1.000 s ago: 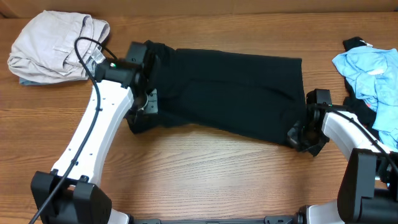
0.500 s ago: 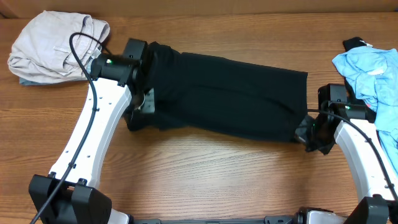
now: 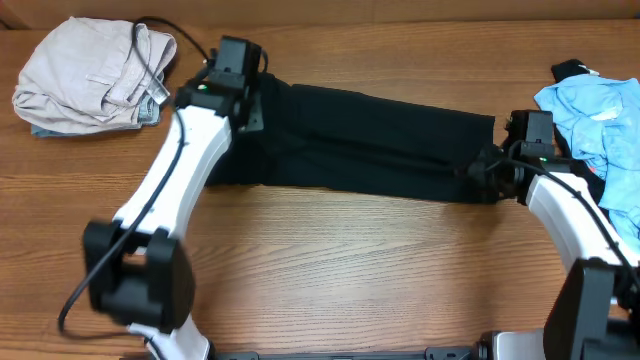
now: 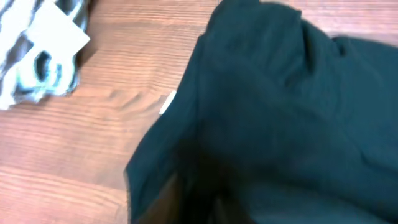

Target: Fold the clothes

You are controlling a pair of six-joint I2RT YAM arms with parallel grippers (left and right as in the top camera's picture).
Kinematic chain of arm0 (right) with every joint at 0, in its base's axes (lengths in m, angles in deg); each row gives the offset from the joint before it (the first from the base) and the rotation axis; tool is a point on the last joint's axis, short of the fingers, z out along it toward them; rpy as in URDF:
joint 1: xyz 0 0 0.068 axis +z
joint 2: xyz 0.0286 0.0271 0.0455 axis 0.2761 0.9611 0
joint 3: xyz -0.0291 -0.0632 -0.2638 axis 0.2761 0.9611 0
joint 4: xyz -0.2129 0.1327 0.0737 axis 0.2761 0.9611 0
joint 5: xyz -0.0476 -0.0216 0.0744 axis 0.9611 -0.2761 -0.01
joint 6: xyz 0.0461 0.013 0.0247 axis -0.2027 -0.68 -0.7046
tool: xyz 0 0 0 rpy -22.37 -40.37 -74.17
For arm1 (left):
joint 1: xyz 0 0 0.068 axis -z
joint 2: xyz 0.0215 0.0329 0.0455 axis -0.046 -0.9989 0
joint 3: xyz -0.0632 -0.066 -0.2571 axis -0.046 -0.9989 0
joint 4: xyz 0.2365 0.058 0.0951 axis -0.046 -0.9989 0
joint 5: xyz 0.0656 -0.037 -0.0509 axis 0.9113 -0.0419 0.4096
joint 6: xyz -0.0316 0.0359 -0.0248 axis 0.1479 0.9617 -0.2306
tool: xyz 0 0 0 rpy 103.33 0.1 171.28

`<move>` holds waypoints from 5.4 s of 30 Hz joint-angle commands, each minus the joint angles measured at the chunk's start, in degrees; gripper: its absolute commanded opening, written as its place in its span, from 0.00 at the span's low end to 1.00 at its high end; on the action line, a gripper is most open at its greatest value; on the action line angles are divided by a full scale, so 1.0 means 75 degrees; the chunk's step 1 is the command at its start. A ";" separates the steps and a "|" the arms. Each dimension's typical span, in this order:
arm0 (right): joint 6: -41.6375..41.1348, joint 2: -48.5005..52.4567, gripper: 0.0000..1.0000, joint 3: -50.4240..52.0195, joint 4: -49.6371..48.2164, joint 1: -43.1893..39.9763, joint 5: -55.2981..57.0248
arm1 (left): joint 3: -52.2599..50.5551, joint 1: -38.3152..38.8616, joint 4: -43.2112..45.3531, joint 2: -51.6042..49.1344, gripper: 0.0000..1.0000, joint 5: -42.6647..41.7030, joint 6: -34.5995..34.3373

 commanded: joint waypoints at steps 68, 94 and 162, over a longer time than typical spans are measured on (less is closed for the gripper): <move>0.1174 0.0973 0.06 -0.3083 0.2410 0.2075 -0.0769 | 0.4057 -0.1099 -0.4497 -0.1151 1.00 -0.1798 0.1594; 0.1218 0.1716 1.00 -0.4890 0.3363 0.2710 -0.0938 | 0.4033 -0.1661 -0.3520 -0.2363 1.00 -0.4115 0.4115; 0.0935 0.3346 0.04 -0.3305 0.1988 0.1428 -0.2626 | 0.7714 0.2769 -0.5336 -0.4083 0.04 -0.3552 0.1431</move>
